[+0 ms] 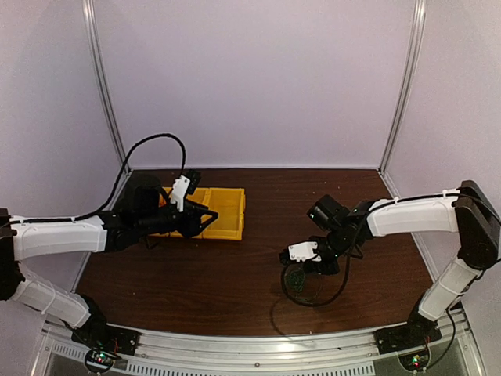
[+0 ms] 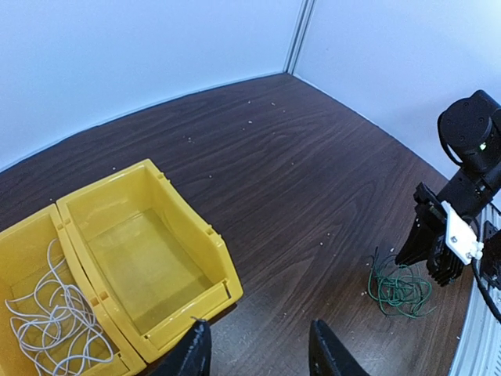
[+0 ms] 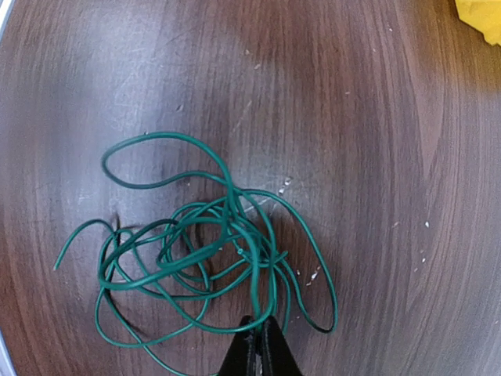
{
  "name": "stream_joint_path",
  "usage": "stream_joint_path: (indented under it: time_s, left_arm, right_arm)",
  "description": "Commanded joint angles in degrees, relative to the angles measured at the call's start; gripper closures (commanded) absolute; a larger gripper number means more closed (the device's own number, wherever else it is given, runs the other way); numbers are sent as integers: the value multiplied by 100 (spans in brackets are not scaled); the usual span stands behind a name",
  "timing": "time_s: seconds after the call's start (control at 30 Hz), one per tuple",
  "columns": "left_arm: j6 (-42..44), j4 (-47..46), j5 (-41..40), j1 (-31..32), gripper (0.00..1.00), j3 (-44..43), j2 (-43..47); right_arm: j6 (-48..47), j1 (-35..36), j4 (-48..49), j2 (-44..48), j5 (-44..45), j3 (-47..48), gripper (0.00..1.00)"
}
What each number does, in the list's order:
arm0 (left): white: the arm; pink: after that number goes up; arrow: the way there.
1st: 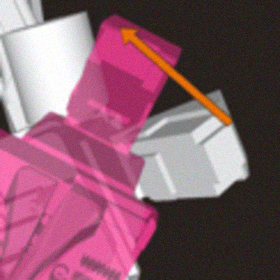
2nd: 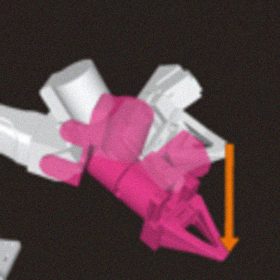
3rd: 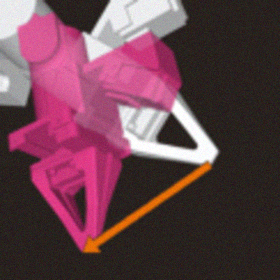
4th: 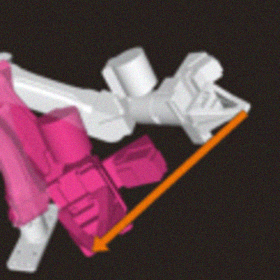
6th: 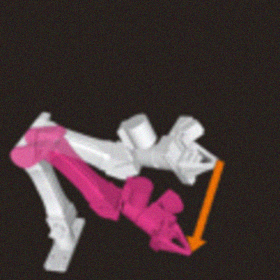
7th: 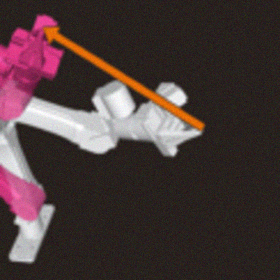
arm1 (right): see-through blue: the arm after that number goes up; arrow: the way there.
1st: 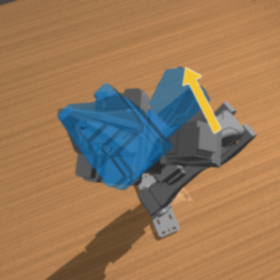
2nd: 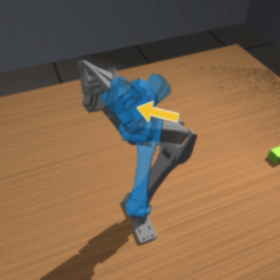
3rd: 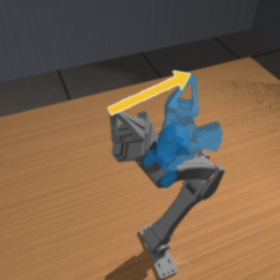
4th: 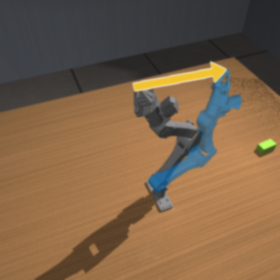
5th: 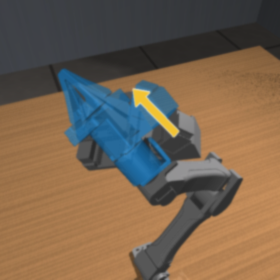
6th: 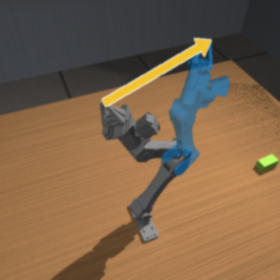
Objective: Untangle the cables
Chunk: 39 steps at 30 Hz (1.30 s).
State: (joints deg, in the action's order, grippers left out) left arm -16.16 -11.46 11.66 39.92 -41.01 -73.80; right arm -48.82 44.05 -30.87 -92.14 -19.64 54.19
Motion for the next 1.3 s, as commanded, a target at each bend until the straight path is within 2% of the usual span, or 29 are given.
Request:
stream_joint_path:
  time_s: [0.0,0.1,0.3,0.5,0.7,0.73,0.83,0.97,1.1,1.27]
  left_arm:
    - [-30,-679,316,27,56,175,-106]
    - [-80,-1241,540,232,57,352,-195]
    - [-68,-3059,218,1295,51,693,-514]
    - [-197,-4446,-140,1983,48,240,-1719]
    - [-549,-5535,-372,2061,51,-495,-3077]
    - [-624,-5598,-377,2058,53,-611,-3274]
    - [-842,-5423,-809,2056,74,-919,-3736]
    - [-1258,-5212,-1625,1937,88,-967,-4157]
    - [-1618,-5061,-1677,1751,93,-854,-4468]
    - [-1661,-4645,-1486,1697,89,-775,-4495]
  right_arm:
    - [162,50,-274,88,176,341,100]
    - [361,42,-592,177,31,657,100]
    - [840,24,-1120,132,-647,1432,100]
    - [1102,-1,-1533,45,-1536,2234,100]
    - [1240,-98,-1817,98,-2292,2733,100]
    - [1262,-133,-1843,138,-2430,2783,100]
    - [1236,-267,-2045,208,-2901,3027,100]
    - [902,-532,-2854,257,-3622,3908,100]
    - [855,-980,-3500,243,-4768,5339,100]
    - [1107,-1346,-3317,411,-4555,6330,100]
